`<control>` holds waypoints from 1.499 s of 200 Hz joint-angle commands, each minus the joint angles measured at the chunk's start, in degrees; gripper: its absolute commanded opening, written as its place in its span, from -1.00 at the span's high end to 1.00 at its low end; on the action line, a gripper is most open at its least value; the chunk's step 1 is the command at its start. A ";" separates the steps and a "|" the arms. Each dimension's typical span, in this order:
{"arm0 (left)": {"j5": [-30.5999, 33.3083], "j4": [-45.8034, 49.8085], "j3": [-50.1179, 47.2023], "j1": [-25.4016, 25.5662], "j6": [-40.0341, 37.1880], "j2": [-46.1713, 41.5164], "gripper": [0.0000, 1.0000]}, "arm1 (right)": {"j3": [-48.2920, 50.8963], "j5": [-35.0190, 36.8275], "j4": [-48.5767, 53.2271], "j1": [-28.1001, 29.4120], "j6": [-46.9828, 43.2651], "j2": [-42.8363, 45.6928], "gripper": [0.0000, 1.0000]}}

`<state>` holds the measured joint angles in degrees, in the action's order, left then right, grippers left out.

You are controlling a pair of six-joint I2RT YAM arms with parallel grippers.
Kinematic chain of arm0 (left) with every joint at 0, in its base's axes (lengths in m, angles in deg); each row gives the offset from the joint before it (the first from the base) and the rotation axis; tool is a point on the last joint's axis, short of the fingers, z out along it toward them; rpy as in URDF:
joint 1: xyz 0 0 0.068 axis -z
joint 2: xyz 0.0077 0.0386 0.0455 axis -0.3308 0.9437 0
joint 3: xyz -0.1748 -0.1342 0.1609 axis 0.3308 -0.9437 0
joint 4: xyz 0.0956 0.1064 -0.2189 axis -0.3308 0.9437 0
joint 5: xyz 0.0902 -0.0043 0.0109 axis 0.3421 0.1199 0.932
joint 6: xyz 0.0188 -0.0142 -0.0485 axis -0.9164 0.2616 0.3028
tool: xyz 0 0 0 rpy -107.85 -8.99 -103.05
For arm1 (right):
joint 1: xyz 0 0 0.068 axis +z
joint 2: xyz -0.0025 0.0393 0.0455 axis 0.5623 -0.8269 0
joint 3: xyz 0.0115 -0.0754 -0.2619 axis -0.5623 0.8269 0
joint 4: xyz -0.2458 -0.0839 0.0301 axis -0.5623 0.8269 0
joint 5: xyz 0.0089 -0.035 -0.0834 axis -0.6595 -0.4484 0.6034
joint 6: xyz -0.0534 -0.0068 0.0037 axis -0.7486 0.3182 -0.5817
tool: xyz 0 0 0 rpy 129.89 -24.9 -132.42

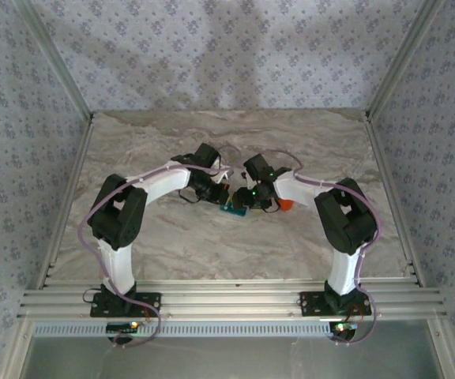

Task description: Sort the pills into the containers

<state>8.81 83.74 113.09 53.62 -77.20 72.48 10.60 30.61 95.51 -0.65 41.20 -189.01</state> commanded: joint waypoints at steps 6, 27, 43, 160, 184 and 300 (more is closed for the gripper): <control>-1.29 -0.20 -0.72 0.67 0.13 -1.05 1.00 | 2.14 2.19 3.39 -0.22 0.32 -2.11 -0.21; -1.17 -0.11 -1.14 0.70 0.04 -0.86 1.00 | 2.12 2.08 3.40 -0.24 0.44 -2.29 -0.21; -0.87 -0.13 -1.53 0.74 -0.09 -0.70 1.00 | 2.23 2.10 3.32 -0.20 0.41 -2.36 -0.21; 0.21 -0.60 -2.53 0.69 -0.48 1.47 1.00 | 2.03 1.83 3.34 -0.39 0.35 -2.90 -0.19; 0.28 -0.73 -2.86 0.69 -0.49 1.86 1.00 | 2.05 1.83 3.35 -0.50 0.34 -2.90 -0.19; 5.67 0.92 -3.38 1.88 -1.71 2.72 1.00 | 2.21 1.57 3.45 -0.53 0.19 -3.52 -0.18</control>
<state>10.04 82.51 111.08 54.39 -77.40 73.37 10.71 29.69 95.12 -0.96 41.35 -189.15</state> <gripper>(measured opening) 0.040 0.589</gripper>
